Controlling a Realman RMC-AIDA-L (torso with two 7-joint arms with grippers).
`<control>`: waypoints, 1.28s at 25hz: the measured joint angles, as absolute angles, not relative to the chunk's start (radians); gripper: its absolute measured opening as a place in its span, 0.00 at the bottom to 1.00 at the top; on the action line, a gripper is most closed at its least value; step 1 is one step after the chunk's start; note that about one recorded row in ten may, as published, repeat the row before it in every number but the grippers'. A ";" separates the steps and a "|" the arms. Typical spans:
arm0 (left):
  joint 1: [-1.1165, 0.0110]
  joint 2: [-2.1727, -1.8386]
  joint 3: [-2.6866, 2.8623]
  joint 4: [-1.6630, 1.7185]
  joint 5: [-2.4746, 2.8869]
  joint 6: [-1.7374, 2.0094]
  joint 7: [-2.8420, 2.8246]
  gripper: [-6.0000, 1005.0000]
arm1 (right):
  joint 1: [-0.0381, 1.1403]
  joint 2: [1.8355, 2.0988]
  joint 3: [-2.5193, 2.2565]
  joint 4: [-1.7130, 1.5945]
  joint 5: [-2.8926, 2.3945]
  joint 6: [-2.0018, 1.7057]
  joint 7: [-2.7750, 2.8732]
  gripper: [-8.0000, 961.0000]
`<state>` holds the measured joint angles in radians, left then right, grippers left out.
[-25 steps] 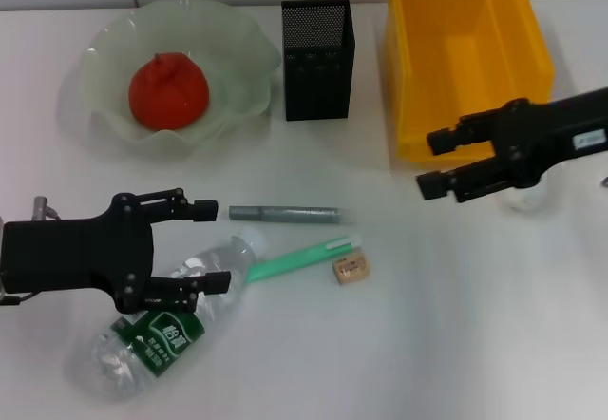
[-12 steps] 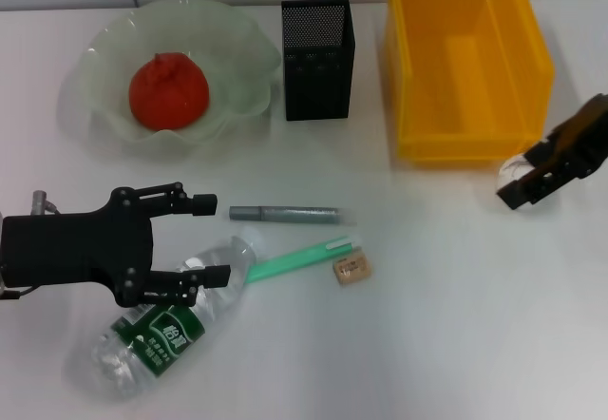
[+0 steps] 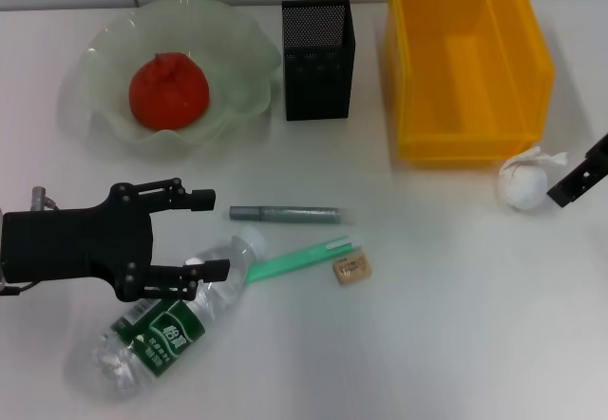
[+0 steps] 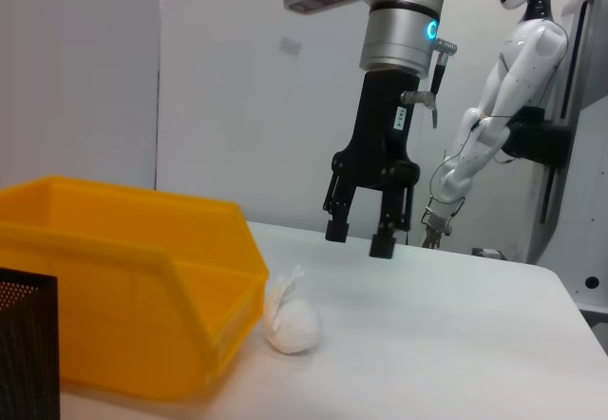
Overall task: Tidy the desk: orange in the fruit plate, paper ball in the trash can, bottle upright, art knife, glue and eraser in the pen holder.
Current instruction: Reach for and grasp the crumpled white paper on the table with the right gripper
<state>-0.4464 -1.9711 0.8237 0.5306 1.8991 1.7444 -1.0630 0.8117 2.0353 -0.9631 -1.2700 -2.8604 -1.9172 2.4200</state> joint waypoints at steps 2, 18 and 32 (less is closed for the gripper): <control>-0.446 -1.971 0.824 0.531 1.899 1.744 -1.063 0.84 | 0.806 2.039 -0.968 -1.267 -2.876 -1.890 2.427 0.84; -0.446 -1.972 0.827 0.543 1.899 1.742 -1.070 0.84 | 0.724 2.080 -1.067 -1.252 -2.890 -1.671 2.423 0.83; -0.443 -1.971 0.831 0.543 1.899 1.743 -1.074 0.84 | 0.680 2.083 -1.132 -1.175 -2.808 -1.536 2.409 0.82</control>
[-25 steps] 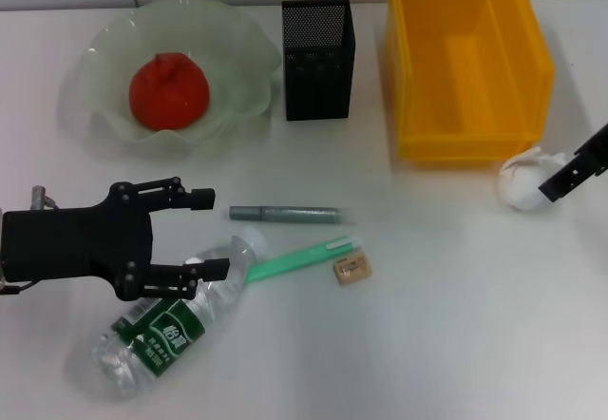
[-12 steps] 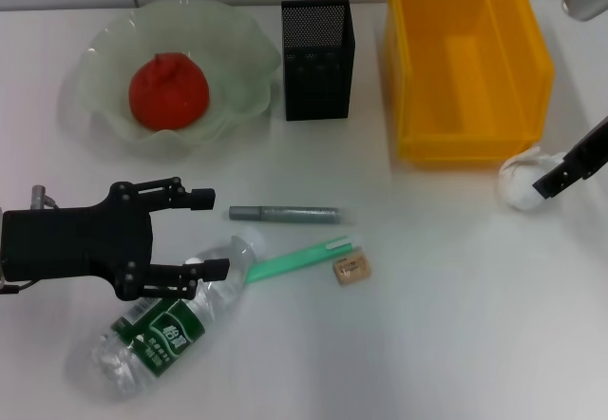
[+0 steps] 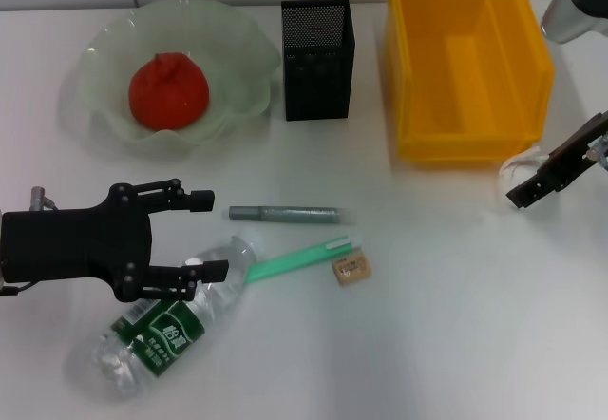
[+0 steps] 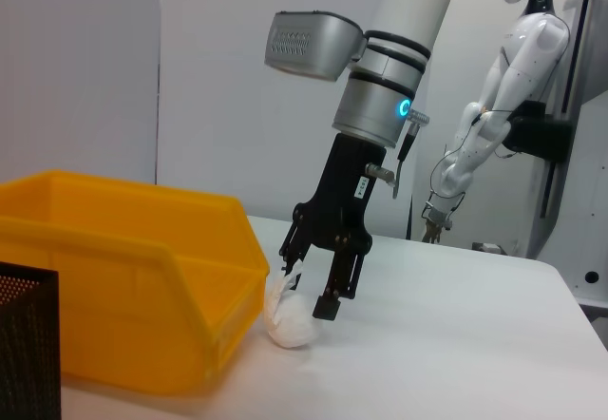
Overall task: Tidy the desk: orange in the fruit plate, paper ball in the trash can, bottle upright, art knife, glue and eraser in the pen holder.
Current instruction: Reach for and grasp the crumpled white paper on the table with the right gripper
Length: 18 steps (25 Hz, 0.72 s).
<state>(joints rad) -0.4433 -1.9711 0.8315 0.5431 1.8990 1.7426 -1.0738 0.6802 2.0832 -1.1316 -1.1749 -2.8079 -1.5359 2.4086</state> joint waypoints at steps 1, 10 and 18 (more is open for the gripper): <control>-0.443 -1.971 0.831 0.543 1.899 1.743 -1.074 0.84 | 0.679 2.083 -1.132 -1.171 -2.807 -1.529 2.408 0.82; -0.443 -1.971 0.829 0.548 1.899 1.743 -1.074 0.84 | 0.655 2.083 -1.131 -1.139 -2.741 -1.464 2.370 0.82; -0.444 -1.971 0.827 0.554 1.899 1.745 -1.074 0.84 | 0.650 2.082 -1.130 -1.117 -2.740 -1.445 2.360 0.81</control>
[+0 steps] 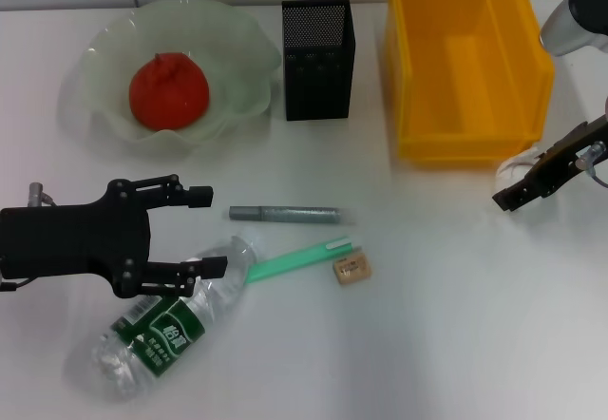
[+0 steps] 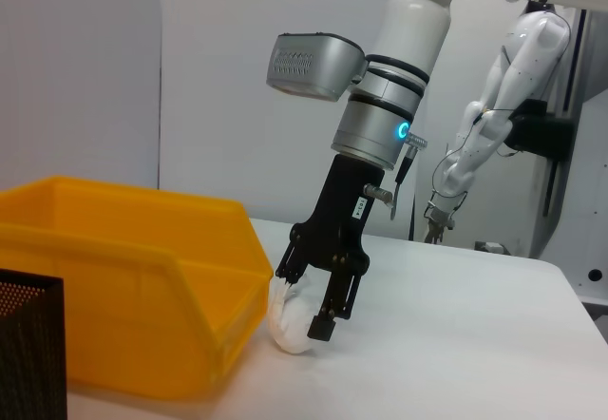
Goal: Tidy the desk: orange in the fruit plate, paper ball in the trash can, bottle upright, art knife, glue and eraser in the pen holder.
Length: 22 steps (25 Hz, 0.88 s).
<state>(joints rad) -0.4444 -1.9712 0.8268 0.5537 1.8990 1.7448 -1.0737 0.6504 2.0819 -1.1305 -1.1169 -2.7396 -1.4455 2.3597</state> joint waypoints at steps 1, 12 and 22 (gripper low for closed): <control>-0.444 -1.971 0.827 0.554 1.899 1.745 -1.074 0.84 | 0.650 2.082 -1.130 -1.117 -2.740 -1.445 2.359 0.81; -0.446 -1.971 0.824 0.555 1.899 1.745 -1.074 0.84 | 0.648 2.082 -1.131 -1.139 -2.735 -1.469 2.358 0.59; -0.446 -1.971 0.824 0.558 1.899 1.743 -1.074 0.84 | 0.604 2.079 -1.105 -1.354 -2.540 -1.676 2.317 0.55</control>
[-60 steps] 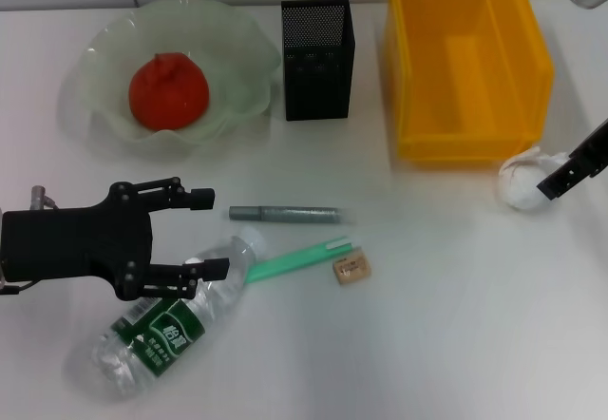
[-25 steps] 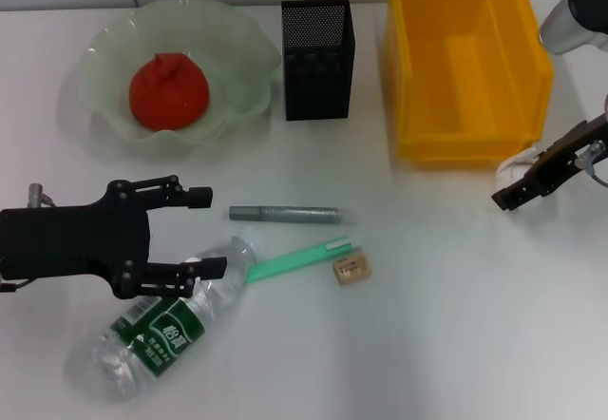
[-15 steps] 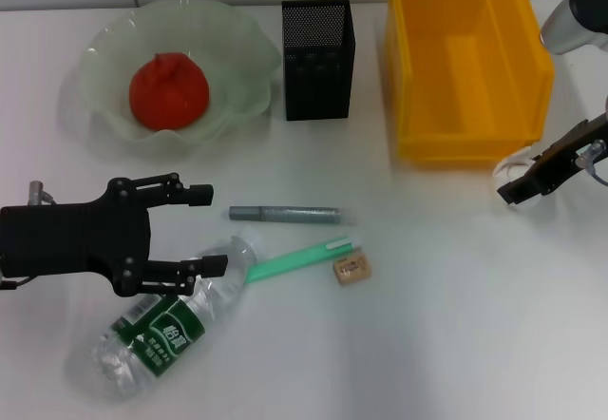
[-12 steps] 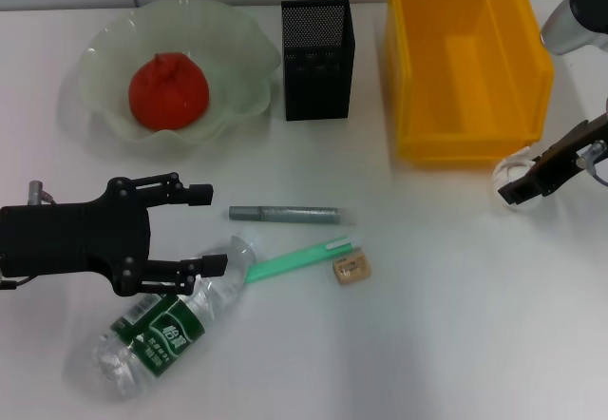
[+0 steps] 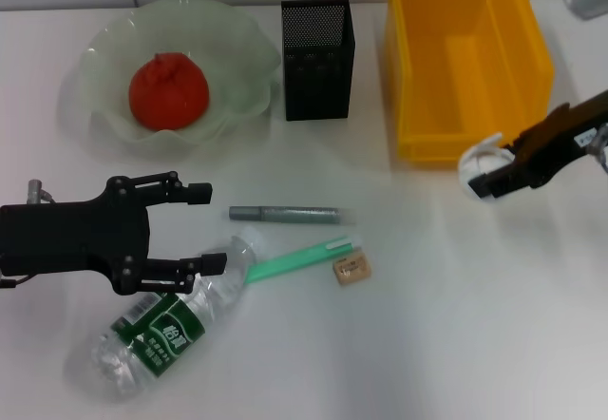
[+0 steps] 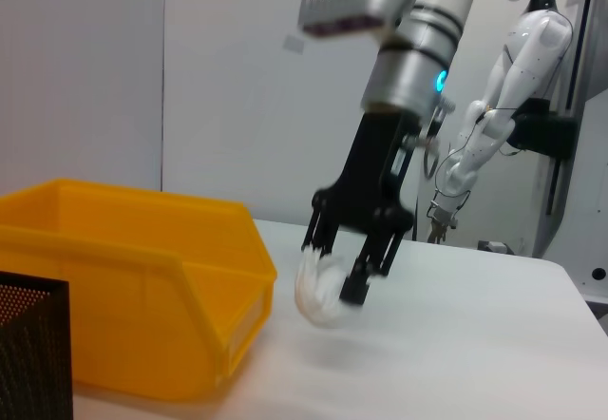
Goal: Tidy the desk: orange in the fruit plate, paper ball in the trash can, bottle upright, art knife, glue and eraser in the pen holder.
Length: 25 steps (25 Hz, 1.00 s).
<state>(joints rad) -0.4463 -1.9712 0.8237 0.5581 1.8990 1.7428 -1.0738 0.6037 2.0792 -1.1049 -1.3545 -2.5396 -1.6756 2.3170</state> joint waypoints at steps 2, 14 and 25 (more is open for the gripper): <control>-0.446 -1.971 0.824 0.558 1.899 1.743 -1.074 0.84 | 0.589 2.079 -1.093 -1.411 -2.497 -1.692 2.314 0.55; -0.446 -1.971 0.824 0.558 1.899 1.744 -1.074 0.84 | 0.547 2.080 -1.039 -1.473 -2.369 -1.414 2.324 0.54; -0.444 -1.972 0.824 0.558 1.894 1.750 -1.074 0.84 | 0.643 2.077 -1.052 -1.228 -2.430 -1.176 2.311 0.60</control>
